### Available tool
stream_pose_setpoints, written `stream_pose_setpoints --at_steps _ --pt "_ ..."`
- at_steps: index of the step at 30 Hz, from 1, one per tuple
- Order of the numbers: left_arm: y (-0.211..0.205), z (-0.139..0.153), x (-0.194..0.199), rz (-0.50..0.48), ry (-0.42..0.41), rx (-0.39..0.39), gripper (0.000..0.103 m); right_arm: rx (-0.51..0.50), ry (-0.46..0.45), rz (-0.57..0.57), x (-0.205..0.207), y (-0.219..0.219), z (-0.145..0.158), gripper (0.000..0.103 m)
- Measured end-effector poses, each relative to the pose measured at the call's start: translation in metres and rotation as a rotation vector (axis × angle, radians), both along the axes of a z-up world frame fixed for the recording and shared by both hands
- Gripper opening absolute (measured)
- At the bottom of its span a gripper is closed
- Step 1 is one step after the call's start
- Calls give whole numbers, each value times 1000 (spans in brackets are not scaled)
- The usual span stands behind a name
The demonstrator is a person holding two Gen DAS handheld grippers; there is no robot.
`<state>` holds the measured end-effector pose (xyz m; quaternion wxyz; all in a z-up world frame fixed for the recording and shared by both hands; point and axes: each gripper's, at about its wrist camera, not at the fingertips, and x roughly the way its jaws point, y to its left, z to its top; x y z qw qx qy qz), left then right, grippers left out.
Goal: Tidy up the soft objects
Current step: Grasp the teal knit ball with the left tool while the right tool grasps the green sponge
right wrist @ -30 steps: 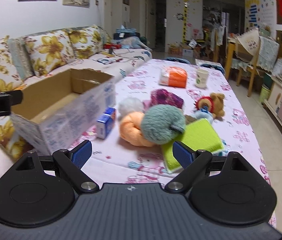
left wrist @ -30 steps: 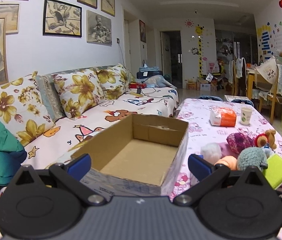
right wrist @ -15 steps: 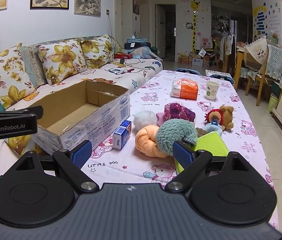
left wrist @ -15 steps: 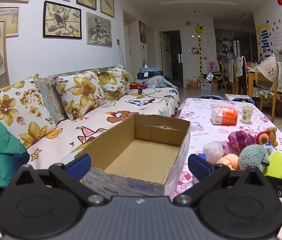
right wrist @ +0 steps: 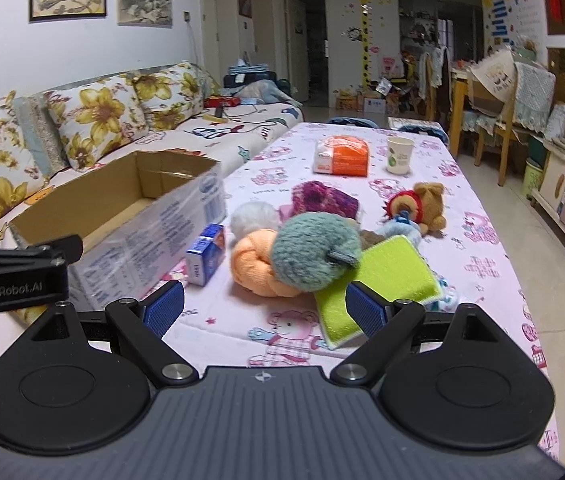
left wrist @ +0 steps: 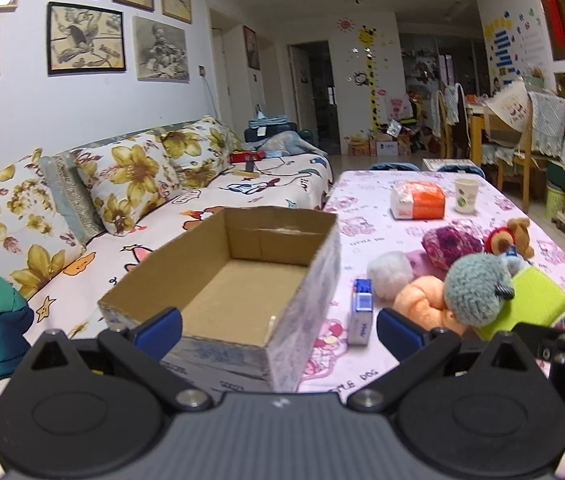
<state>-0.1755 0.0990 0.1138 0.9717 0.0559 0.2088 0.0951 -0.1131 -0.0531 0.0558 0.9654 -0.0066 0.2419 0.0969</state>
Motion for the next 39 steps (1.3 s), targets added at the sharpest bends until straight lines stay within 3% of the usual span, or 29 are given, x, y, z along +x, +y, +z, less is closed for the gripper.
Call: stream_pose_setpoints --at_steps 21,34,39 --pt "-41 -20 20 -92 60 33 102 45 47 -132 -14 -39 -4 103" --pt "-86 -41 34 -297 71 42 102 135 88 -269 -18 -91 -4 103" --pt "-100 -51 56 -364 64 37 102 252 163 -249 -6 -103 -11 103"
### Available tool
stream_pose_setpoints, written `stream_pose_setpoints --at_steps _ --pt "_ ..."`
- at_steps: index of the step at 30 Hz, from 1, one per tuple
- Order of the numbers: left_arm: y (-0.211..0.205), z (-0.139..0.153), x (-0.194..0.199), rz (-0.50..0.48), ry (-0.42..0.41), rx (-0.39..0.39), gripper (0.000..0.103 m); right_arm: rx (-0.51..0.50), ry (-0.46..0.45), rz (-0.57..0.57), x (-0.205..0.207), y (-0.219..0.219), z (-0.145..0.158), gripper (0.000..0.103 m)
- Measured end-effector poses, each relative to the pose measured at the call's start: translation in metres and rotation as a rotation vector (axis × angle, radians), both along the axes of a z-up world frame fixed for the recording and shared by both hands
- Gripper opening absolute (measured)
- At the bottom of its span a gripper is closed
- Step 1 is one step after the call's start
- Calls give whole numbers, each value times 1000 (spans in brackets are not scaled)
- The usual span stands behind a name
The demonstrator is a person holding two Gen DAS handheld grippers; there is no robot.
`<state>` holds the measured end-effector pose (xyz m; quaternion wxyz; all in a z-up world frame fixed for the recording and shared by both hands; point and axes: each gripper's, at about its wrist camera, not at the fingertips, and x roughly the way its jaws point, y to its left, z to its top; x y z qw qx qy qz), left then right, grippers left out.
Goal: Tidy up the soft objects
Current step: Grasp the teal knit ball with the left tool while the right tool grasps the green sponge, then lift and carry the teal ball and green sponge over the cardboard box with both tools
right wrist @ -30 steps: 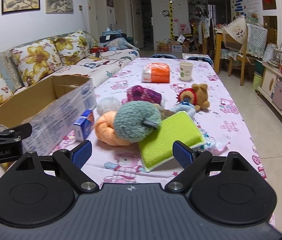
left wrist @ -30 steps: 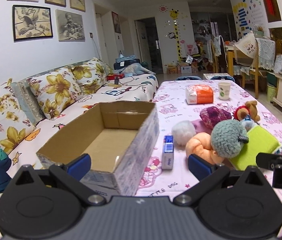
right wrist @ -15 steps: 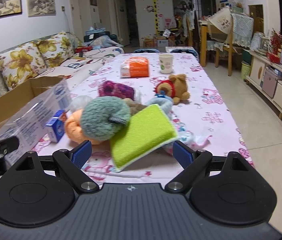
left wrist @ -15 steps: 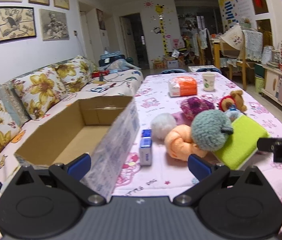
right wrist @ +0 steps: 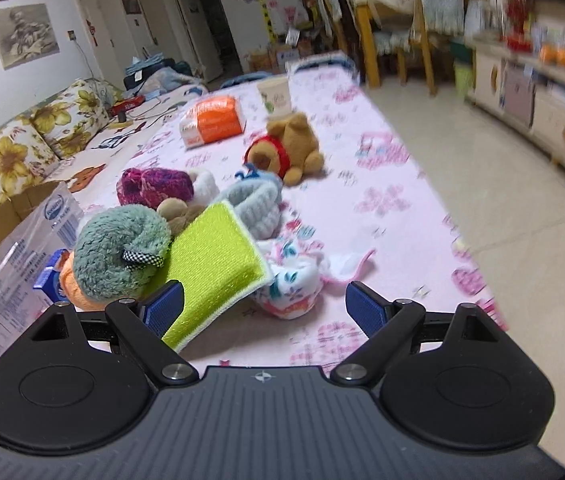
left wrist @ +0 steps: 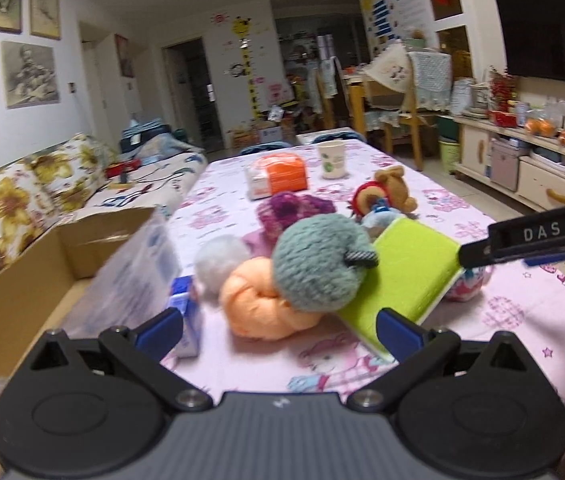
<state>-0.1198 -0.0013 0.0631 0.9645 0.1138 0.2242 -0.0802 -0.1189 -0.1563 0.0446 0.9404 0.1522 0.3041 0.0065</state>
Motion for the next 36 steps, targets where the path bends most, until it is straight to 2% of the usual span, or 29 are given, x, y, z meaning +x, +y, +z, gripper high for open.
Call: stream_pose_setpoints --at_steps 6,11,15,18,20,23,24,25,27,28,29,34,36 --pt "-16 -11 36 -85 -24 11 102 116 52 57 14 1 -9 103" --pt "-15 -15 61 -135 -54 -23 102 235 73 56 24 -5 -15 103" --pt "-12 -21 81 -144 -48 -47 102 244 51 49 26 -3 -13 101" --pt "-10 -27 96 -146 -11 -79 101 235 52 75 30 5 -12 96" --pt "-12 -30 103 -151 13 -77 100 220 49 84 35 11 -13 90" --pt "-13 -32 106 -159 29 -80 94 227 50 88 45 15 -14 79" --pt "-14 -33 107 -163 31 -75 91 238 51 90 48 15 -15 72" --pt "-14 -33 107 -168 31 -66 89 255 54 95 50 15 -17 60" --pt "-17 -34 106 -181 30 -43 78 297 65 114 54 13 -20 51" --pt "-18 -34 104 -184 27 -35 76 298 69 117 54 14 -21 49" --pt "-18 -33 103 -193 29 -41 67 290 68 119 55 15 -21 48" --pt "-10 -29 102 -180 44 -90 61 261 50 121 55 23 -13 37" --pt "-5 -26 102 -170 52 -122 59 230 38 122 55 26 -9 35"
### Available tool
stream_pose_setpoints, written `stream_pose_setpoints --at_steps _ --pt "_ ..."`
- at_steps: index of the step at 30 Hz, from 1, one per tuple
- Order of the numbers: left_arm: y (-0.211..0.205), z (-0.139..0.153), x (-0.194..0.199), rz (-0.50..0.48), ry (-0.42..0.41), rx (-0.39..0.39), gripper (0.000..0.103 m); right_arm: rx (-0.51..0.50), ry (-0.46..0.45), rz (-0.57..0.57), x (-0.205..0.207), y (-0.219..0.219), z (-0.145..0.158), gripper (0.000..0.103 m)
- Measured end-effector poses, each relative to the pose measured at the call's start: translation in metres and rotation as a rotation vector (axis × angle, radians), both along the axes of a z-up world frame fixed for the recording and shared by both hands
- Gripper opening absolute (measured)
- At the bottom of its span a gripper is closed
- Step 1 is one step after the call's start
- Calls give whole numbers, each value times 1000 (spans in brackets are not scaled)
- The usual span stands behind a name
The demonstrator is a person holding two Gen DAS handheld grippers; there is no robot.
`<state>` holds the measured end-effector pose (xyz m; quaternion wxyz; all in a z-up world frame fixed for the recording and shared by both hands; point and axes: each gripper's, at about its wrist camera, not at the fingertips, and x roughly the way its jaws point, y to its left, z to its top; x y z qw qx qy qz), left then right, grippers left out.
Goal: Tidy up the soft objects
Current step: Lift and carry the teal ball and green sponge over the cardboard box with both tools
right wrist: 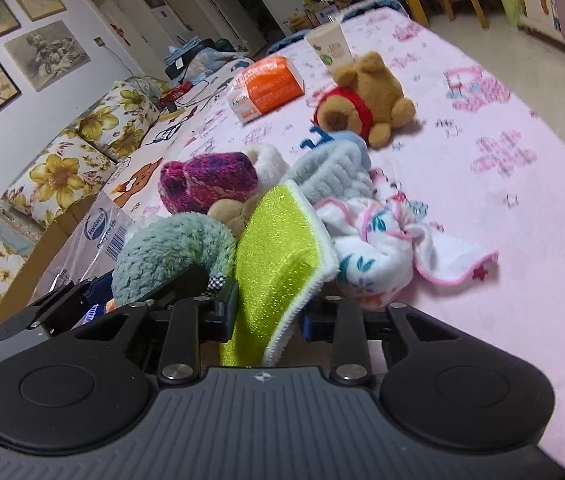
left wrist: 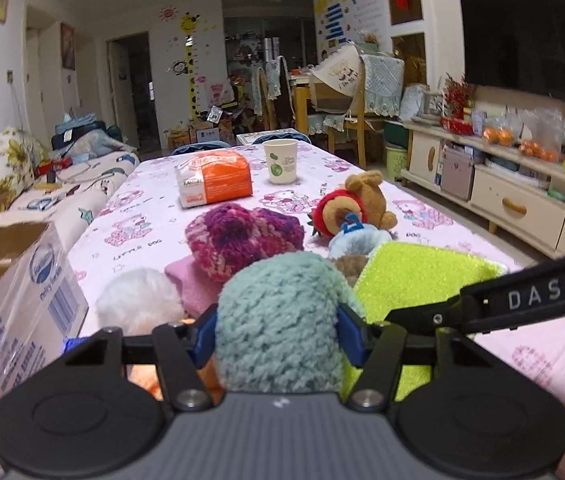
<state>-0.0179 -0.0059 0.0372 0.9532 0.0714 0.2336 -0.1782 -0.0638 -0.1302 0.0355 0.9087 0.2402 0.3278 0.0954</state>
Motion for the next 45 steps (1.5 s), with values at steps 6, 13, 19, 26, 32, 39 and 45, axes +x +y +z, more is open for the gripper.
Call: stream_pose_setpoints --at_steps 6,13,19,26,32,39,45 --pt "17 11 -5 36 5 -65 58 -46 -27 -14 -1 6 8 29" --pt "43 29 -13 84 -38 -127 58 -86 -97 -47 -4 12 21 26" --pt "63 42 -19 141 -84 -157 58 -91 -153 -53 -3 19 32 26" --pt "90 54 -23 246 -129 -216 58 -65 -192 -11 7 32 45 26" --pt "121 62 -29 355 -176 -269 58 2 -207 50 25 51 53 26" --pt "163 62 -30 537 -197 -328 58 93 -217 166 61 93 60 26" --pt "201 57 -27 724 -182 -370 58 100 -221 271 89 138 62 26"
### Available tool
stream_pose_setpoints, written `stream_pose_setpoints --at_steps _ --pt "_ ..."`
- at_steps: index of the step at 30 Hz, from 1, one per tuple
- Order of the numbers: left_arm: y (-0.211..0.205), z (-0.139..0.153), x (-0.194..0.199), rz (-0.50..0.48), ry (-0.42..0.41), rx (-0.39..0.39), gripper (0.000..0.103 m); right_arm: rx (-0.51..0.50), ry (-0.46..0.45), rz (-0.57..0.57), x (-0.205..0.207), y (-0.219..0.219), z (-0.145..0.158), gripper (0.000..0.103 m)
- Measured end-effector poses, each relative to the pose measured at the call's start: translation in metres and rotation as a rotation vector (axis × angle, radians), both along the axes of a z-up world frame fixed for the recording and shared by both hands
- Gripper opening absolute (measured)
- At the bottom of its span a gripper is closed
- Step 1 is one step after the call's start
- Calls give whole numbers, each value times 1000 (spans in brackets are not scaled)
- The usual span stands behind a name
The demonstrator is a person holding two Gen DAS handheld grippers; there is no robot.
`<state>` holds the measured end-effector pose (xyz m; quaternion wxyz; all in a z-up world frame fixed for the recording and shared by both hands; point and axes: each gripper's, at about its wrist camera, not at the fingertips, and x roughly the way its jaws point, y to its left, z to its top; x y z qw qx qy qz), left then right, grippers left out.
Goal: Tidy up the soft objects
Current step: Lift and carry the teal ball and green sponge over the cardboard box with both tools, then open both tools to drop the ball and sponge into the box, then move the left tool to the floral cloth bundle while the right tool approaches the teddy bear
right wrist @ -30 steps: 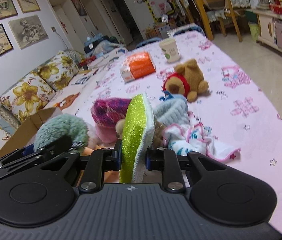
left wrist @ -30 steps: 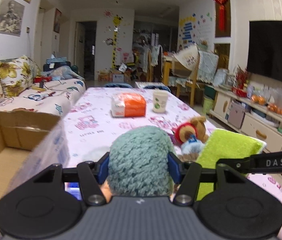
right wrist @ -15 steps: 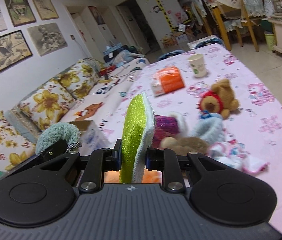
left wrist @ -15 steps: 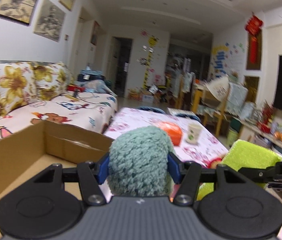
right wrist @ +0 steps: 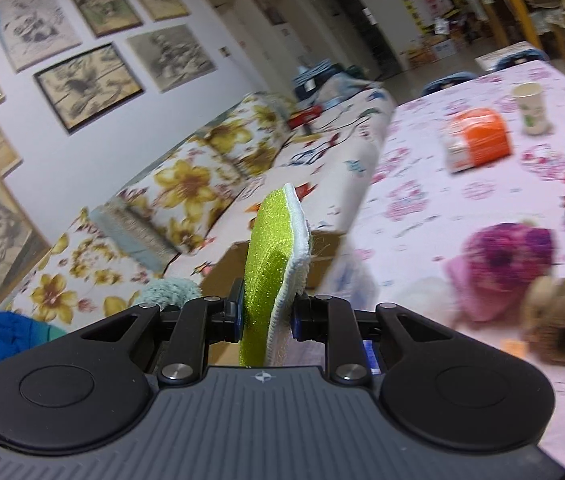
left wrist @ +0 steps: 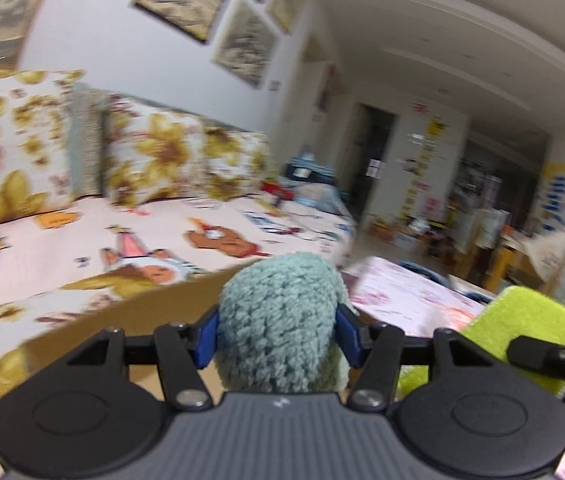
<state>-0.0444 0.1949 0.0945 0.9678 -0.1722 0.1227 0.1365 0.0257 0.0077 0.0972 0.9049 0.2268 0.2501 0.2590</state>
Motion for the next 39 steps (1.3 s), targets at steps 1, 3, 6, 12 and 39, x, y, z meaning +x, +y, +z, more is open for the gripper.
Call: stream_pose_setpoints --at_steps 1,3,6,12,39 --pt "7 -1 1 24 10 -16 58 -3 2 18 3 7 0 26" --pt "19 -6 1 61 32 -44 58 -19 8 49 12 20 -3 26" --pt "32 -11 3 96 62 -70 59 -30 45 93 21 35 -10 27" --pt "44 -18 2 137 118 -93 60 -77 127 164 23 57 -25 39" --pt "-19 -10 5 -79 57 112 102 -304 -14 -195 -18 -8 -22 103"
